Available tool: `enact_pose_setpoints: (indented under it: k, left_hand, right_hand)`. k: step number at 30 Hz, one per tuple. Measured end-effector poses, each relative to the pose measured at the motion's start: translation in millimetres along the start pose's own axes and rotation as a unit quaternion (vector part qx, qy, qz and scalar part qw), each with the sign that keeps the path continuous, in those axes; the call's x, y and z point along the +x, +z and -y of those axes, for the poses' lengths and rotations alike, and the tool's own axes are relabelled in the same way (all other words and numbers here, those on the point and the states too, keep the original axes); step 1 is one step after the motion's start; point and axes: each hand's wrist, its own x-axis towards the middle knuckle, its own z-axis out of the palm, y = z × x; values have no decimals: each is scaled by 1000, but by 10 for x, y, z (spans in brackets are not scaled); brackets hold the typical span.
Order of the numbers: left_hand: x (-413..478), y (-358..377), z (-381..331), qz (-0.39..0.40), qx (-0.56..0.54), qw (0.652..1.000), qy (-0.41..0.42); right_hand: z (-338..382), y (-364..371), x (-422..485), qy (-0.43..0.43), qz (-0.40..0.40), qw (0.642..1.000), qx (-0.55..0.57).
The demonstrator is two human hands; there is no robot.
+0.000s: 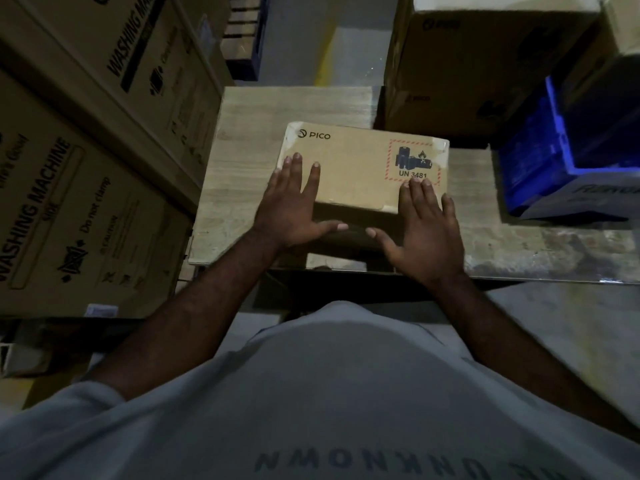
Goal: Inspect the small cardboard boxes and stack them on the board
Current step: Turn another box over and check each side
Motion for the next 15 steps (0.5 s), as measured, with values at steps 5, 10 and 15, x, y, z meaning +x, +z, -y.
enact_pose_setpoints:
  k: [5,10,15]
  left_hand:
    - [215,-213,-2,-10,-24,1000,-2]
    - [570,-333,16,-9,-30,999,-12]
    - [616,-252,71,14,-46,999,-12]
  right_hand:
    - [-90,-146,471,37,21,999,14]
    - [-184,-217,891,91,69,993,31]
    - [-151,-165,890,90,46,994,49]
